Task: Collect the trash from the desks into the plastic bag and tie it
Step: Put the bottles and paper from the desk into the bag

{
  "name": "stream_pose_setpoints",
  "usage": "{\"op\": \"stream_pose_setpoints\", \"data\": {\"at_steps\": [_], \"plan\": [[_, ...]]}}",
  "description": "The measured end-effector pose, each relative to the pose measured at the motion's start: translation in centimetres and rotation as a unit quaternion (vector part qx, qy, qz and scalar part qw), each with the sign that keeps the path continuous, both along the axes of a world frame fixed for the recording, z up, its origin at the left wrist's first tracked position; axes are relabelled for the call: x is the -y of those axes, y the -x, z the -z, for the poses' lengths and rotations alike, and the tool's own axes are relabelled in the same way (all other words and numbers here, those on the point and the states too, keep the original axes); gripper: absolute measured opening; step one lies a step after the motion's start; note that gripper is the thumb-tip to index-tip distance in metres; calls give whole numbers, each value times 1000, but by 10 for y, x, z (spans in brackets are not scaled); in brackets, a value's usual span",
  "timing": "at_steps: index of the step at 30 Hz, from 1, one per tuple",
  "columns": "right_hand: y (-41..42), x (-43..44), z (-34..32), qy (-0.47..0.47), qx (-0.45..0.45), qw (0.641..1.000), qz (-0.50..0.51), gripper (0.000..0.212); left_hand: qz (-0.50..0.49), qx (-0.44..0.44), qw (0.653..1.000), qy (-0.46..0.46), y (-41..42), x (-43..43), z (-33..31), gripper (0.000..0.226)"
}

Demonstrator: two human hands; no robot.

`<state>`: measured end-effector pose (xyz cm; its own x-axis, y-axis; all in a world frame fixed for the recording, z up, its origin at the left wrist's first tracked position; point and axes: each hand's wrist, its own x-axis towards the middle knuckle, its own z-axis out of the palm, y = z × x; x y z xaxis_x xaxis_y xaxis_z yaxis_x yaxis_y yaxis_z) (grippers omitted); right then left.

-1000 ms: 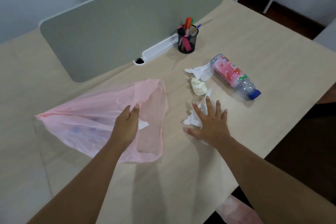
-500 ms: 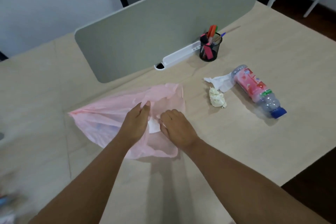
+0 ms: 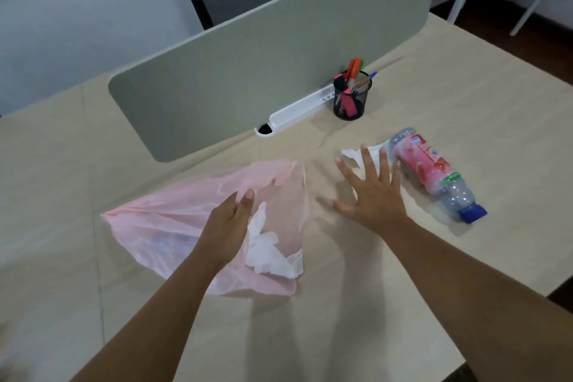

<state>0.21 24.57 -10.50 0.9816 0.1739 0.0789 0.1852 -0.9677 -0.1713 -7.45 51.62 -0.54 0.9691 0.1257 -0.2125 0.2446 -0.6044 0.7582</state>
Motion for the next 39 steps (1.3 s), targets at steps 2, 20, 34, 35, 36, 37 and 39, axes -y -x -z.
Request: {"op": "stream_pose_setpoints", "data": {"at_steps": [2, 20, 34, 35, 36, 37, 39], "plan": [[-17, 13, 4, 16, -17, 1000, 20, 93, 6, -7, 1000, -2, -4, 1, 6, 45], [34, -145, 4, -182, 8, 948, -262, 44, -91, -6, 996, 18, -27, -28, -7, 42], [13, 40, -16, 59, 45, 997, 24, 79, -21, 16, 1000, -5, -13, -3, -6, 41], [13, 63, -14, 81, 53, 993, 65, 82, -18, 16, 1000, -9, -14, 3, -6, 41], [14, 84, -11, 97, 51, 988, 106, 88, -14, 17, 1000, -14, -16, 9, -5, 40], [17, 100, -10, 104, 44, 984, 141, 92, -10, 19, 1000, -18, -17, 13, -4, 40], [24, 120, -6, 69, 6, 977, 199, 91, -3, 27, 999, -26, -20, 20, -2, 40]]}}
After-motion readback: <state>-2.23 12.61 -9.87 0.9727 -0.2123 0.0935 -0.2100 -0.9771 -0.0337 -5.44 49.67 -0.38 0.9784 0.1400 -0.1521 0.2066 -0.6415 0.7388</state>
